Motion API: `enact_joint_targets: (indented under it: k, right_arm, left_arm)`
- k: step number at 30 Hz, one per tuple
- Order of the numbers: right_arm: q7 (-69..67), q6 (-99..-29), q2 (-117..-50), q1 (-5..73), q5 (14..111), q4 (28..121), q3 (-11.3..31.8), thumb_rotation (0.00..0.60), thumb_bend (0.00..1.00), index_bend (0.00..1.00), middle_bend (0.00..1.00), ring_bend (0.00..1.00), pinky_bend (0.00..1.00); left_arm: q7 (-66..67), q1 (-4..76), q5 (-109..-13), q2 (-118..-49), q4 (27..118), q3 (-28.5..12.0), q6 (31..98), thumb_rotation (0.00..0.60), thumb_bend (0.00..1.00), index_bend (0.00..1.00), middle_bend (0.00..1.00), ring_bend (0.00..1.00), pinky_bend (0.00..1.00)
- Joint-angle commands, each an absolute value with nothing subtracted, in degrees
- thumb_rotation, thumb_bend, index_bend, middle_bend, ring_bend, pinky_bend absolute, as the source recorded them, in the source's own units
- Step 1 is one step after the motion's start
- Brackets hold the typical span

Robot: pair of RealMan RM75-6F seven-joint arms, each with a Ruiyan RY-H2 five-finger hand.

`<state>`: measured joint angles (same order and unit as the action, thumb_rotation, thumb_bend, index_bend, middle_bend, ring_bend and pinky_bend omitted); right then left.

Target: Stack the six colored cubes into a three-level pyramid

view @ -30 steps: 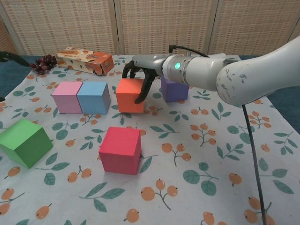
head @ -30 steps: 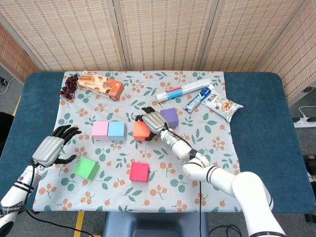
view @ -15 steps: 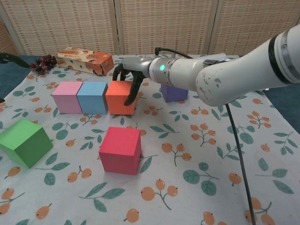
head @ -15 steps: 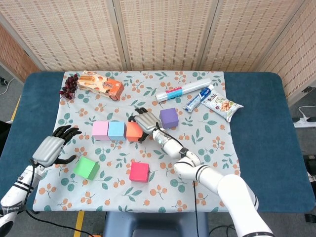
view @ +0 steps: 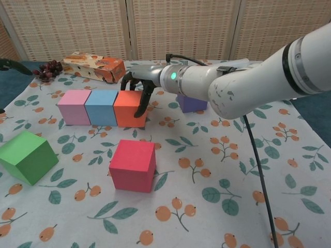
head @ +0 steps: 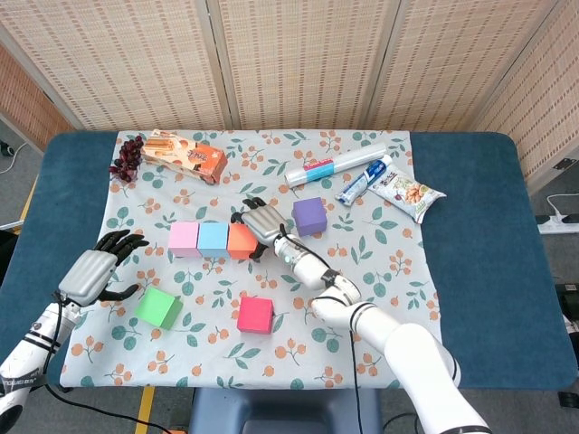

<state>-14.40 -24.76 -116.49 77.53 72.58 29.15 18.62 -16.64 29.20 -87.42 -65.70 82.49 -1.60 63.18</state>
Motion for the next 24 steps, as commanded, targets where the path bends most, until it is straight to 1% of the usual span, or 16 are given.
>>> enact_joint_targets:
  k: [1, 24]
  right_arm:
    - [-14.8, -24.7, -116.7, 77.7, 72.8, 28.8, 18.4, 0.6, 0.05, 0.24, 0.35, 0.03, 0.0]
    - [-17.4, -24.6, -117.7, 78.7, 74.1, 26.1, 17.7, 0.6, 0.05, 0.22, 0.35, 0.02, 0.0]
  left_arm:
    - [-16.7, 29.2, -87.5, -65.8, 82.4, -1.5, 63.1, 0.6, 0.29, 0.17, 0.12, 0.03, 0.07]
    - [-17.7, 29.4, -87.8, -66.1, 81.5, -1.3, 62.9, 0.6, 0.29, 0.17, 0.12, 0.03, 0.07]
